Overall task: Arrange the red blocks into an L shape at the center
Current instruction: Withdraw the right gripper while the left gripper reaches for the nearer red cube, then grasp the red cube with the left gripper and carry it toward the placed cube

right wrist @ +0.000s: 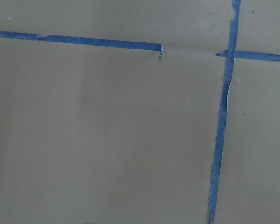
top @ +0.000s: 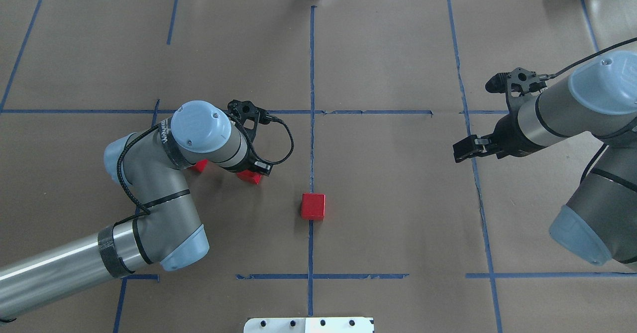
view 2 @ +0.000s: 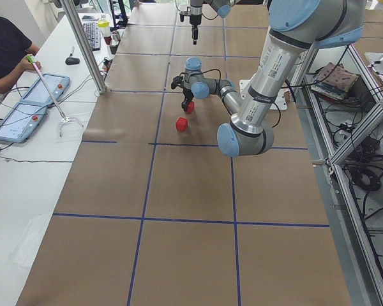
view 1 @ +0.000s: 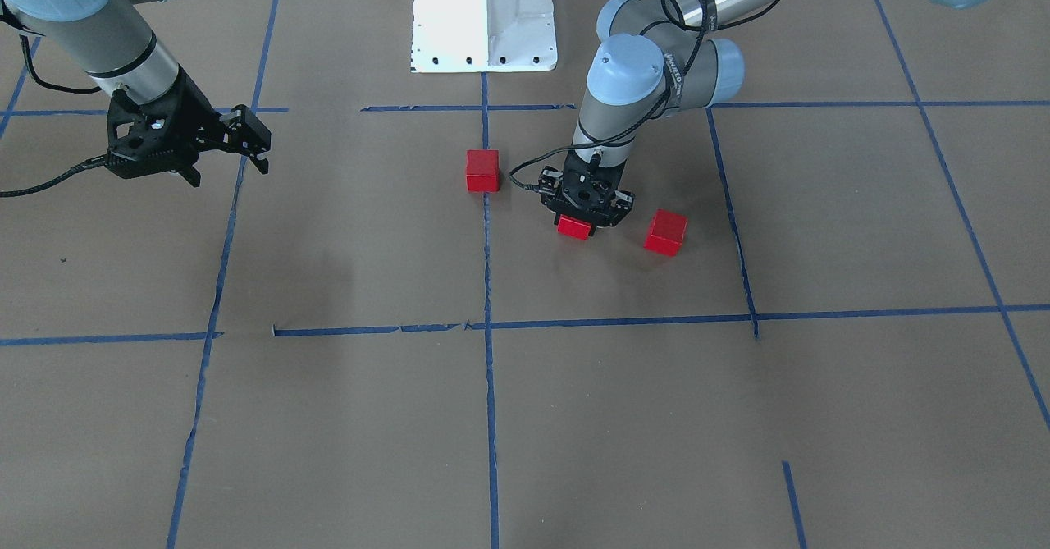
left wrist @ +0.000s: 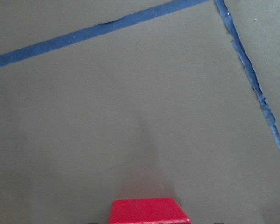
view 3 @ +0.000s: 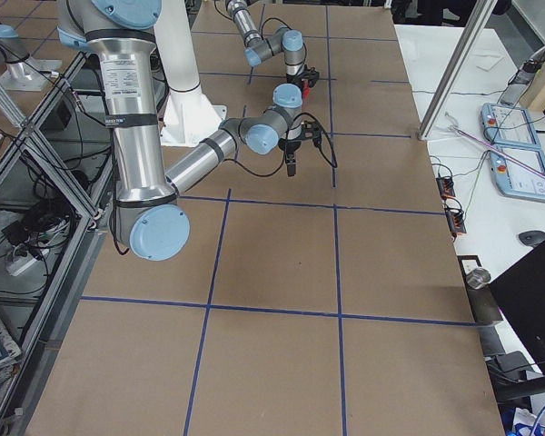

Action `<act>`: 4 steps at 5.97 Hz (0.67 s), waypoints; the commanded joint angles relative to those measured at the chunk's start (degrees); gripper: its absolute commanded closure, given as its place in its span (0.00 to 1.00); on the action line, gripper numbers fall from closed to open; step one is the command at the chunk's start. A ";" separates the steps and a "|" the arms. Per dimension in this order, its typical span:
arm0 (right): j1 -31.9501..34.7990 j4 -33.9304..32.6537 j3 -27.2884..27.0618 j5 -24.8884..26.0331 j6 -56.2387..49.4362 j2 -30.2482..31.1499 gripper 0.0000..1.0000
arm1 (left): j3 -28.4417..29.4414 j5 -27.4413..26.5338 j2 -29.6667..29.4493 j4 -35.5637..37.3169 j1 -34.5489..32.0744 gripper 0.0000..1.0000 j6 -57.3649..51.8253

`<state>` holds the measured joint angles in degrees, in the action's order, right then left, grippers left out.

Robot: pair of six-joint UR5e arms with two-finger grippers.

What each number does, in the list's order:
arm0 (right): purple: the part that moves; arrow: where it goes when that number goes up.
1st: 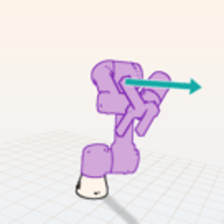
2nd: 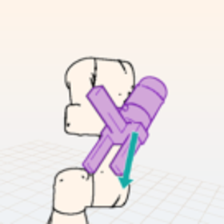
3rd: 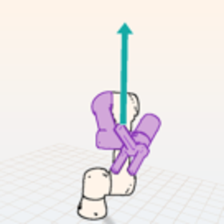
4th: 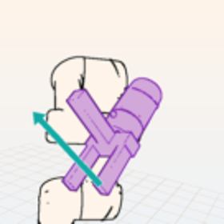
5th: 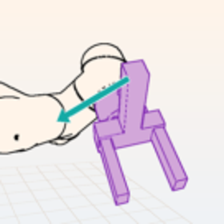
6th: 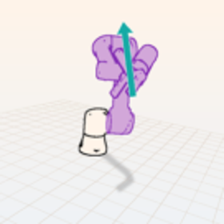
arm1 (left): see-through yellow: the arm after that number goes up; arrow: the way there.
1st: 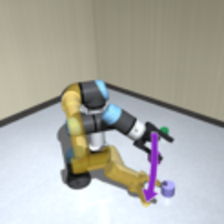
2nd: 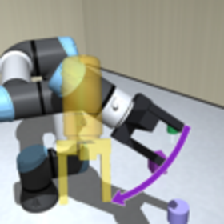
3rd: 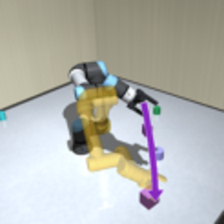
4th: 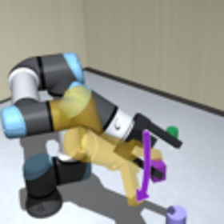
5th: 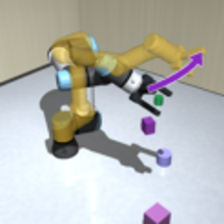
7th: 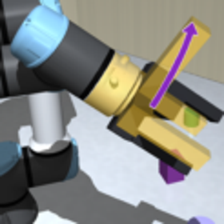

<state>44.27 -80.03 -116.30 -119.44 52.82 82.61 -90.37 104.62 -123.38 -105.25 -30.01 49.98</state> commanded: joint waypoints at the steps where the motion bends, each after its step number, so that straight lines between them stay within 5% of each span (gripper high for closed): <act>1: 0.03 -0.04 -0.06 -0.09 0.00 -0.08 0.00 | -0.16 -0.64 -3.33 6.14 -0.66 1.00 1.43; 4: 0.11 -0.04 -0.15 -0.09 0.09 0.19 0.00 | 0.28 -4.57 -11.25 12.70 2.91 1.00 24.69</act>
<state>44.34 -80.07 -116.40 -119.53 52.90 82.65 -90.31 101.96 -132.95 -93.32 -29.26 69.02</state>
